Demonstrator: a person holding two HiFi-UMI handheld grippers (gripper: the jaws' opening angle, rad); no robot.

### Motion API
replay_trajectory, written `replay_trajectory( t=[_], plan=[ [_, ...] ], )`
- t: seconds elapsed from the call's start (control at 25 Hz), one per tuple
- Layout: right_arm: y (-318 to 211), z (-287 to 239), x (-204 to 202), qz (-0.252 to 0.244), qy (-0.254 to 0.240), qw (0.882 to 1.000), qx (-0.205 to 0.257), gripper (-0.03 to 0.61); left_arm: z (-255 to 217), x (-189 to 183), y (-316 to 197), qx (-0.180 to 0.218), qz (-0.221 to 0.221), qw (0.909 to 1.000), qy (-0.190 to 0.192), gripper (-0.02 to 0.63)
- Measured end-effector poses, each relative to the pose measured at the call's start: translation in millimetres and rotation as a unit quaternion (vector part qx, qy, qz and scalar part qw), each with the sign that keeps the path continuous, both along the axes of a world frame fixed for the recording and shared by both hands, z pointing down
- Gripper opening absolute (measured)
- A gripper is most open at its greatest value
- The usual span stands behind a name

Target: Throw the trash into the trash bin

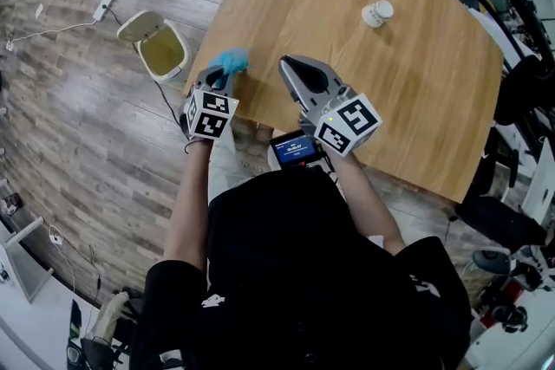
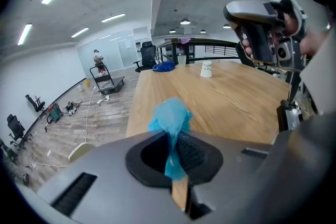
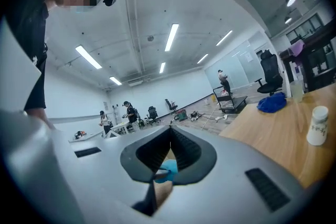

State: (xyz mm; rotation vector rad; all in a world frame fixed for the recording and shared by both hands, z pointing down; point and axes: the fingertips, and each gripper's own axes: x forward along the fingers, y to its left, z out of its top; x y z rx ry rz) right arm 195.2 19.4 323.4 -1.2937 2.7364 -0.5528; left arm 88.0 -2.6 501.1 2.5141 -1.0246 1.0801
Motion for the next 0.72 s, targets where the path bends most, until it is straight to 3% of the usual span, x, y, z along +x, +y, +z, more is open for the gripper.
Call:
replay_trajectory(
  t=[0.24,0.44,0.72],
  plan=[
    [-43.5,14.9,-89.6,-0.014,0.029,0.999,-0.029,-0.003,16.9,-71.9,-41.5,-0.012,-0.006,0.9995,0.028,0.014],
    [-94.9,33.6,-194.3,-0.064,0.029,0.997,-0.023,-0.002,48.2,-166.4,-95.4,-0.025,-0.034,0.9979,0.048,0.014],
    [-153.5,71.4,-294.3,-0.120,0.024,0.992,-0.034,-0.002,144.9,-271.7,-160.4,-0.065,-0.078,0.9938,0.045,0.014]
  ],
)
